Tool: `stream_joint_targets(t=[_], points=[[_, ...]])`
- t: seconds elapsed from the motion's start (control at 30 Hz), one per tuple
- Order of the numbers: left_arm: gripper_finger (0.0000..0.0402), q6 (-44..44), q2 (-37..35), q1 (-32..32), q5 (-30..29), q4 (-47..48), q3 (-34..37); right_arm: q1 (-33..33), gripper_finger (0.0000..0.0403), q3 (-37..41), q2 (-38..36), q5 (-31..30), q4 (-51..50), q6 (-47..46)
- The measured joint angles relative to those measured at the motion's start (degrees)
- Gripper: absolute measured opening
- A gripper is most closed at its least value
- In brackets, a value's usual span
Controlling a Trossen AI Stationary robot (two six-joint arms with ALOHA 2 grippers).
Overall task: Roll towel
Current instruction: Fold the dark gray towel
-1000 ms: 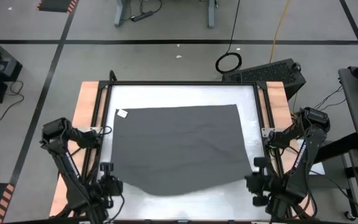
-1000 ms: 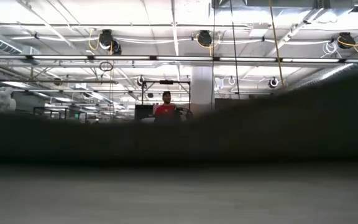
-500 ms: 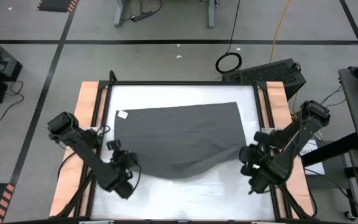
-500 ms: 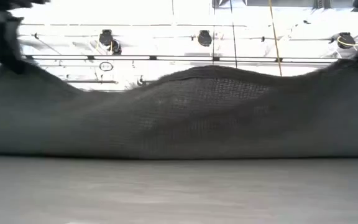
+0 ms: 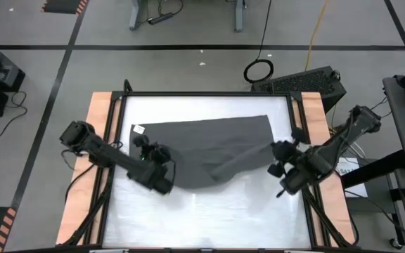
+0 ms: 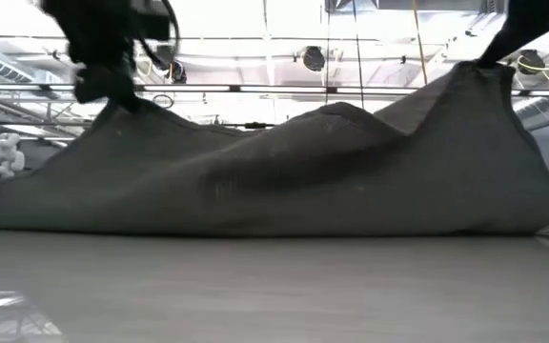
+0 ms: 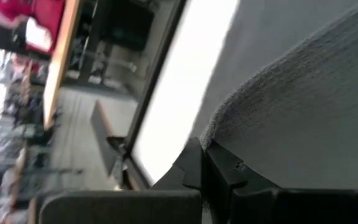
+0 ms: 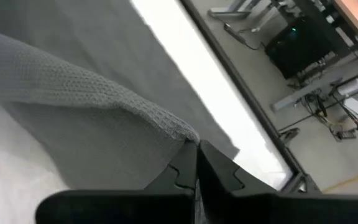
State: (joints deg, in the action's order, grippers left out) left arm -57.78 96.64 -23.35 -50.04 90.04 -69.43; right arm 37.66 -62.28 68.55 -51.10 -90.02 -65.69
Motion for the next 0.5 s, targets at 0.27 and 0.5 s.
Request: stream_joint_targets(t=[0.27,0.5], points=[[0.0001,10.58,0.00,15.23,-2.40,0.00,0.00,-11.92,0.0000,0.00,-5.09,0.17,-0.04,10.30],[0.0001,19.48,-0.02,27.64,0.54,0.02,0.00,-22.63,0.0000,0.02,-6.42,2.03,4.93,22.82]])
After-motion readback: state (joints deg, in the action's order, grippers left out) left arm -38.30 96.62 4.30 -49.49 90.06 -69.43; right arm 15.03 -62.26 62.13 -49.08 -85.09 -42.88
